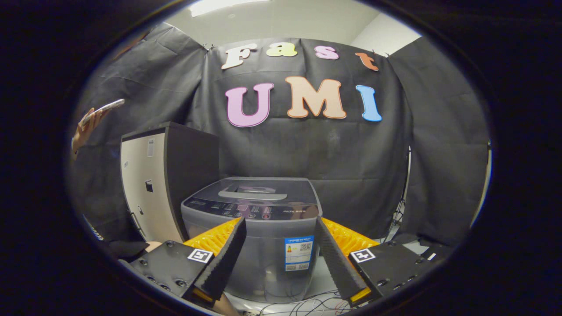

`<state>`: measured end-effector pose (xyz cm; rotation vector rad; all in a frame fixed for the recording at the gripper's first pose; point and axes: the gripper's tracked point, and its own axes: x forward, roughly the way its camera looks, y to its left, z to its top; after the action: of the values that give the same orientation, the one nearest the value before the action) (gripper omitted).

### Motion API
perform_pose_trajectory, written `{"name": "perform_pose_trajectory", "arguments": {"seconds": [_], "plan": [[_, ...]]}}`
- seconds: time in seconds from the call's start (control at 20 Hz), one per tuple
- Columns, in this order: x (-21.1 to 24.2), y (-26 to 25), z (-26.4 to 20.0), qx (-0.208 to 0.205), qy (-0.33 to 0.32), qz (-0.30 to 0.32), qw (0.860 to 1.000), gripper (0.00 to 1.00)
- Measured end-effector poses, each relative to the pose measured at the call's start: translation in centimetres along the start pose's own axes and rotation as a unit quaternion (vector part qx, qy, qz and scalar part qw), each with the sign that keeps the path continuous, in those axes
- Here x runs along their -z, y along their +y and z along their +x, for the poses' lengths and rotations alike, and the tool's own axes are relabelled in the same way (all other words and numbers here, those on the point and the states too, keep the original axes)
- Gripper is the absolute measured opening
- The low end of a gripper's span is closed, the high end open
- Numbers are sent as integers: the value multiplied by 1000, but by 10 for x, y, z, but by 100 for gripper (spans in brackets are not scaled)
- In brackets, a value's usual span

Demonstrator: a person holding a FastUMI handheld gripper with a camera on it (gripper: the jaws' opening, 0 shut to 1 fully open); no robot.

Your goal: Put the clothes into the washing machine and then close the washing machine lid.

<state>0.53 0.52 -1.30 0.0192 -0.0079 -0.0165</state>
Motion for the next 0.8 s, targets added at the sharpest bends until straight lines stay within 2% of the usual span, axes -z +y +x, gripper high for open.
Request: {"name": "perform_pose_trajectory", "arguments": {"seconds": [0.8], "plan": [[0,0,0,0,0,0,1000,98]]}}
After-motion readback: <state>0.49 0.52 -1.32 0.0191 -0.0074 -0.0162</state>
